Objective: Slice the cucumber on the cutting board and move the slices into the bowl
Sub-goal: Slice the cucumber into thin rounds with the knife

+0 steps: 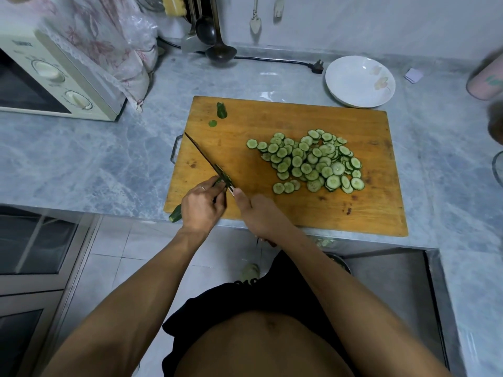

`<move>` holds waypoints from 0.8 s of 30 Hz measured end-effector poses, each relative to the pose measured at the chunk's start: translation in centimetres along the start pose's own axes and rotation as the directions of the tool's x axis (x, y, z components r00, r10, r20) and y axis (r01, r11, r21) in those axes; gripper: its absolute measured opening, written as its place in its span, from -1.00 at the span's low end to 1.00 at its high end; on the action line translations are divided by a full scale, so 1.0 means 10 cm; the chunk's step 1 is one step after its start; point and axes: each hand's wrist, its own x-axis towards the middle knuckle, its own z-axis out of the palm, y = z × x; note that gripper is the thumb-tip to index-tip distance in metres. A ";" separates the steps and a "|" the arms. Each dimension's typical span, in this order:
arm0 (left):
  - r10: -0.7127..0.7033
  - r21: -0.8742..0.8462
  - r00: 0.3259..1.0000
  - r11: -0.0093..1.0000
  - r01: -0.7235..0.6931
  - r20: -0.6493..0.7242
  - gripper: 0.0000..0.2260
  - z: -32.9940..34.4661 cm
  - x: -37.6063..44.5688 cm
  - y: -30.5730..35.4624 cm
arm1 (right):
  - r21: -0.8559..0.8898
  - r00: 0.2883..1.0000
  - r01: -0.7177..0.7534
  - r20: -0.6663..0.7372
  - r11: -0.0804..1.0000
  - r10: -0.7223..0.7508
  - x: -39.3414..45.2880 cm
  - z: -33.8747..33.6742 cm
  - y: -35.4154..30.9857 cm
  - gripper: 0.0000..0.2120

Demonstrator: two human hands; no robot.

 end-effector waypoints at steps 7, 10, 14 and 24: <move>0.016 -0.008 0.999 1.000 -0.017 -0.040 -0.80 -0.07 0.00 0.06 | 0.023 1.000 -0.018 -0.012 1.000 0.018 -0.01 -0.02 0.02 -0.41; 0.004 -0.044 0.998 0.999 -0.007 -0.056 -0.80 -0.07 -0.01 0.08 | 0.048 0.999 -0.038 -0.019 0.998 0.039 -0.01 -0.05 0.05 -0.37; -0.038 -0.087 0.998 0.996 0.033 -0.053 -0.82 -0.07 0.00 0.07 | 0.034 0.999 -0.039 -0.026 0.999 0.039 -0.08 -0.10 0.13 -0.32; -0.060 -0.093 0.997 0.994 0.055 -0.052 -0.83 -0.10 0.00 0.11 | -0.037 1.000 0.015 0.008 0.999 -0.015 -0.26 -0.13 0.14 -0.36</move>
